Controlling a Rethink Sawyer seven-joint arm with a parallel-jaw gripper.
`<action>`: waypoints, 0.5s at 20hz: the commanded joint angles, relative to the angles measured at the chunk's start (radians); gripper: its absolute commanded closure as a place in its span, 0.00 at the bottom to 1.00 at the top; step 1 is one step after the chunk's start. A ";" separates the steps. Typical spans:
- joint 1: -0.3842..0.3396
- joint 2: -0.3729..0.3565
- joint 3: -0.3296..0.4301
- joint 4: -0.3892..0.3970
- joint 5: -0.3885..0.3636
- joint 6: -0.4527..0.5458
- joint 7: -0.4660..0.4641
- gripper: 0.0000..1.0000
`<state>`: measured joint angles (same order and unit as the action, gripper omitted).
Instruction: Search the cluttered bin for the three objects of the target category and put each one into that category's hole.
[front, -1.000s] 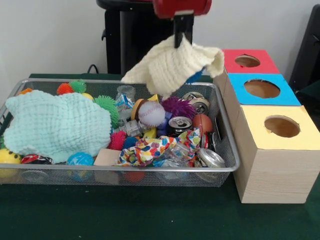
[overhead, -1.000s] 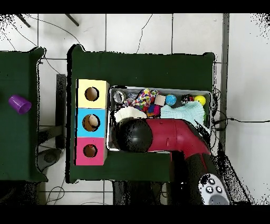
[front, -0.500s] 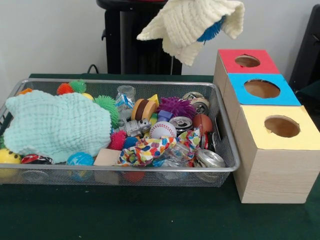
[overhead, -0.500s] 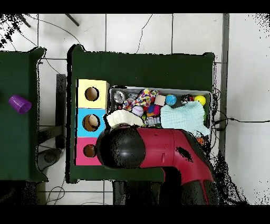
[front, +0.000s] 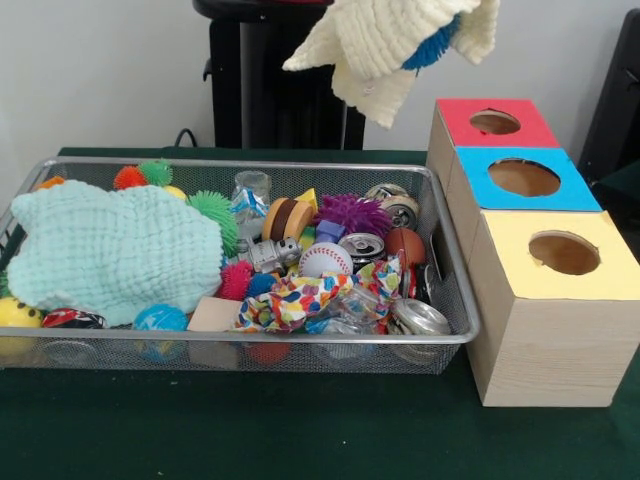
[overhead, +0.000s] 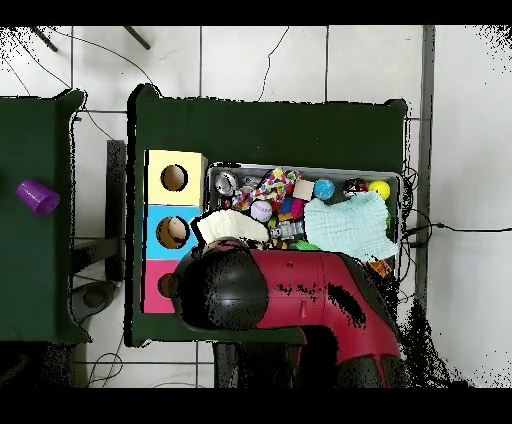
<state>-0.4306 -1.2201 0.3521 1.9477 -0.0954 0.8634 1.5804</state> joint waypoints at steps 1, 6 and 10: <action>0.027 -0.018 -0.010 0.073 0.024 0.078 0.070 1.00; 0.038 -0.024 -0.023 0.071 0.020 0.081 0.076 1.00; 0.038 -0.019 -0.029 0.067 0.020 0.074 0.071 1.00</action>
<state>-0.3866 -1.2323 0.3475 1.9576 -0.0952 0.8636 1.5804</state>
